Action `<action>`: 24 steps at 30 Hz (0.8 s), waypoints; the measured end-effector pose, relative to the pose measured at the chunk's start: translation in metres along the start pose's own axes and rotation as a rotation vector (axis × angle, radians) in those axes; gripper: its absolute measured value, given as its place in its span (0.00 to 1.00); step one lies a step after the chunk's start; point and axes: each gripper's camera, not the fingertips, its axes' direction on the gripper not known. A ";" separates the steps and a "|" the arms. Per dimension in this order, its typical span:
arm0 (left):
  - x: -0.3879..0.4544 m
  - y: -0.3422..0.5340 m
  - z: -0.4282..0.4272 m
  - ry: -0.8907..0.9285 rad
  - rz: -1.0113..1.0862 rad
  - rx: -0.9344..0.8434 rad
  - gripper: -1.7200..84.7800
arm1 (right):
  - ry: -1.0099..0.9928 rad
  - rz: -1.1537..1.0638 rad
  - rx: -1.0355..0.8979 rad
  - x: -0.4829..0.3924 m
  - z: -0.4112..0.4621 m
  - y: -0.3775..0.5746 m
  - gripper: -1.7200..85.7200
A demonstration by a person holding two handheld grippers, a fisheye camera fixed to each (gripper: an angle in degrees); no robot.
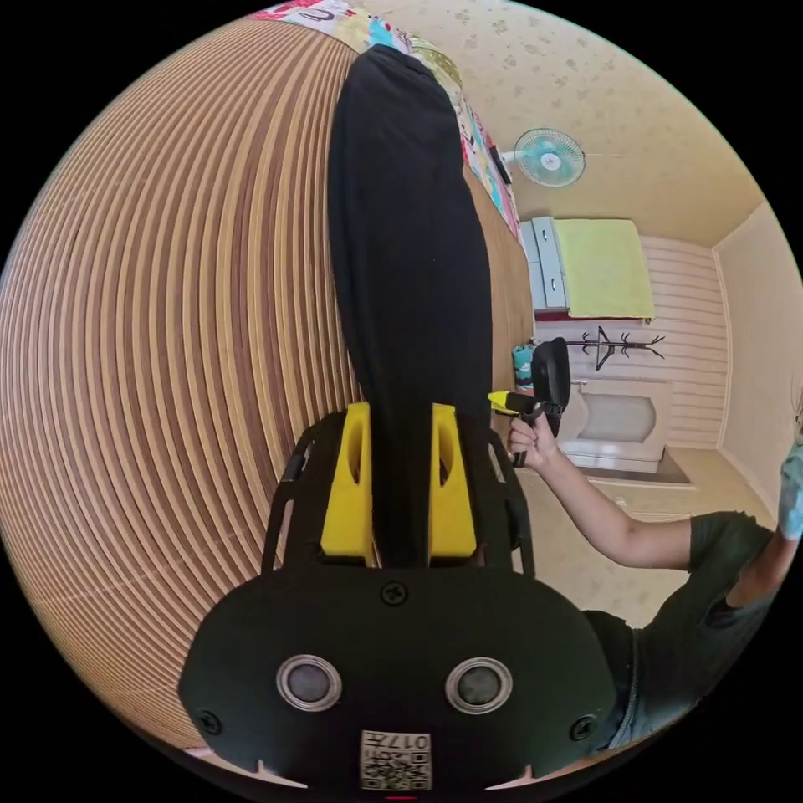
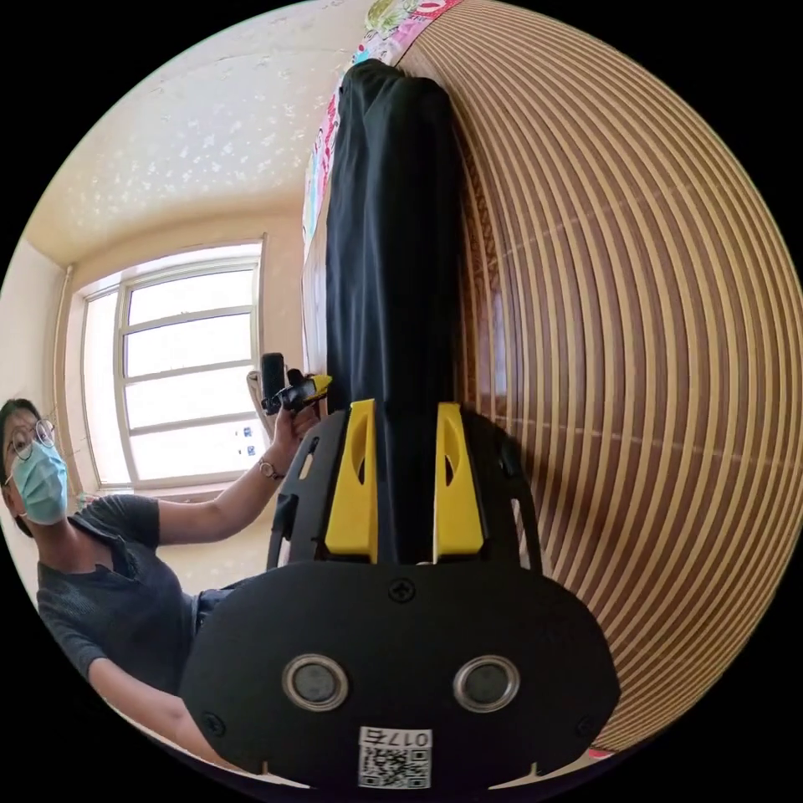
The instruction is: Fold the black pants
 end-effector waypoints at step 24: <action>0.295 0.213 -0.261 0.682 0.573 0.174 0.06 | -0.456 -0.798 0.282 -0.312 -0.139 0.263 0.04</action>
